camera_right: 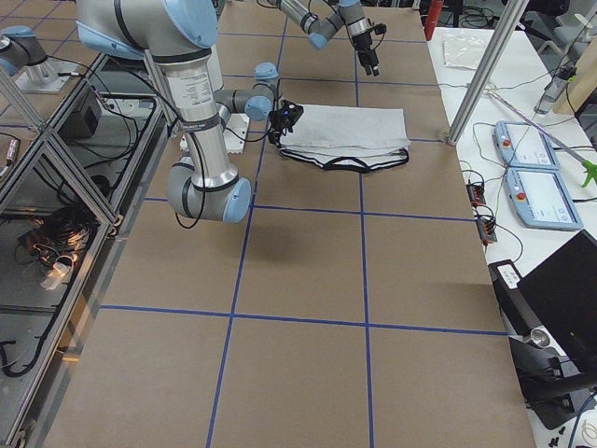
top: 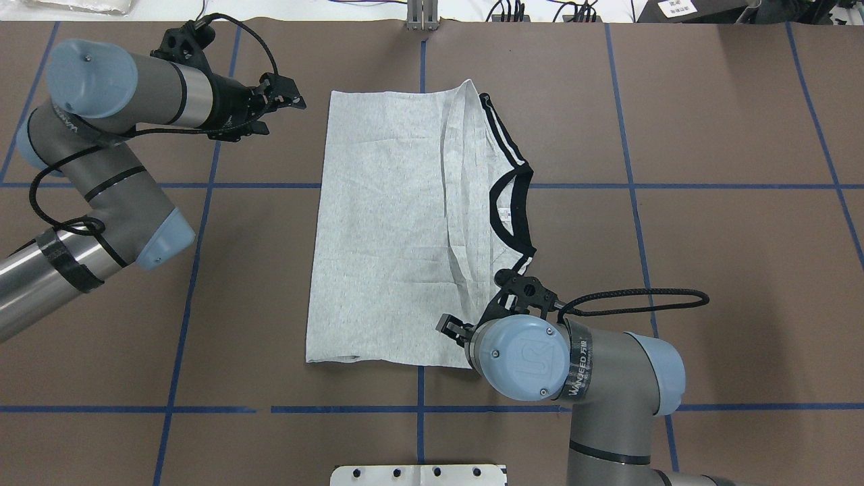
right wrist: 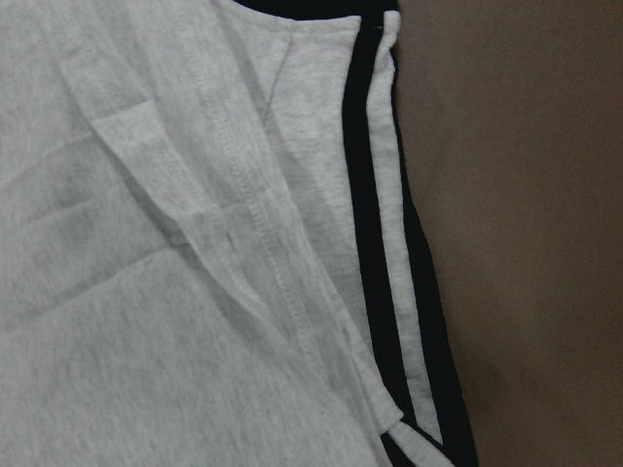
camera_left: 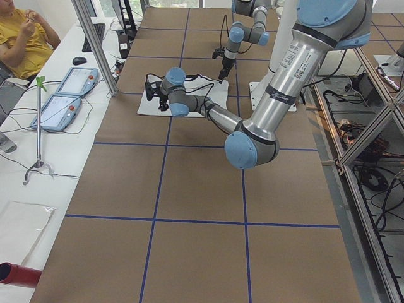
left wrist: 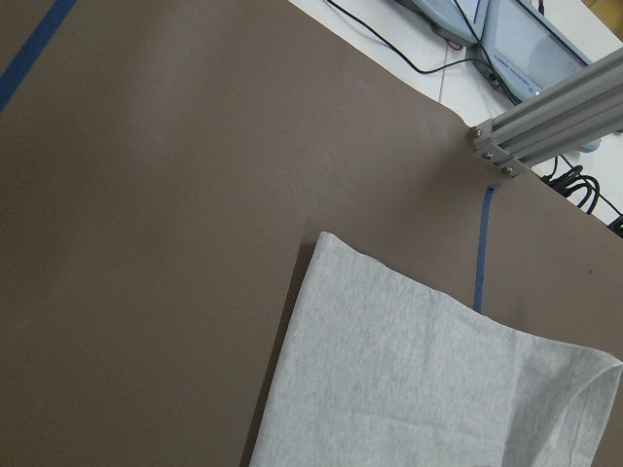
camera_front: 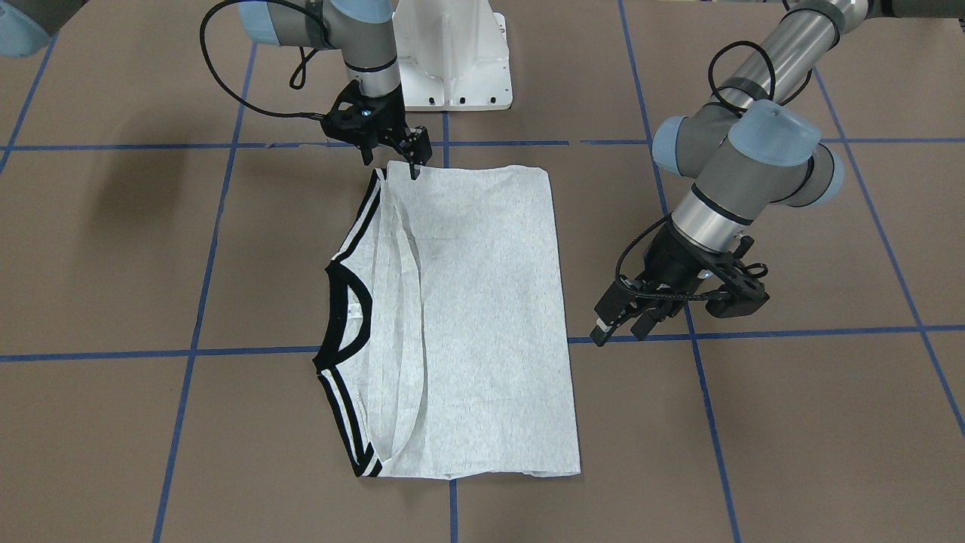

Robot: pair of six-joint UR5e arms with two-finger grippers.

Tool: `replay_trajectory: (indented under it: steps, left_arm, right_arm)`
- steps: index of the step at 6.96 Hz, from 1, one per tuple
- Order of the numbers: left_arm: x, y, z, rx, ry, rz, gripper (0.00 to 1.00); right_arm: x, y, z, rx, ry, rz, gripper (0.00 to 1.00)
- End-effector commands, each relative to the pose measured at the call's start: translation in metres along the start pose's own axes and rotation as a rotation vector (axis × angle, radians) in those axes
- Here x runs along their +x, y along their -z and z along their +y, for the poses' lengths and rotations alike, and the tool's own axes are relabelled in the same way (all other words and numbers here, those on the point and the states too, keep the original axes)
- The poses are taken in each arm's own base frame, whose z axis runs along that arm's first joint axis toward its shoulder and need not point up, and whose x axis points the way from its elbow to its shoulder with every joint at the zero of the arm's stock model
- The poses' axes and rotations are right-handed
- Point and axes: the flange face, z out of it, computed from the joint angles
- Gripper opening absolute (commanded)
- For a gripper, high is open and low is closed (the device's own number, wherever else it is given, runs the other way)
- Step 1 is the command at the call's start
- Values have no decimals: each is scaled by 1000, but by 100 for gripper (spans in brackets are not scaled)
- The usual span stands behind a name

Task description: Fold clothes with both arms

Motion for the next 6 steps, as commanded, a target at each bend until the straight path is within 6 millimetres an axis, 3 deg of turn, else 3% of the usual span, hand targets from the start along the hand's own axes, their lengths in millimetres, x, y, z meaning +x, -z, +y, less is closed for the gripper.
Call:
replay_trajectory:
  steps: [1,4,5,6]
  left_arm:
    - [0,0,0,1,0,0,89]
    - [-1,-1,1,0,0,-1,89]
    - [-1,-1,1,0,0,-1,89]
    - [-1,-1,1,0,0,-1,89]
  right_arm:
    - [8,-6,1,18,-168,6,98]
    - [18,-16,7,29,-236,23,88]
    - [19,-16,8,29,-234,25,74]
    - [18,-16,8,29,-254,23,40]
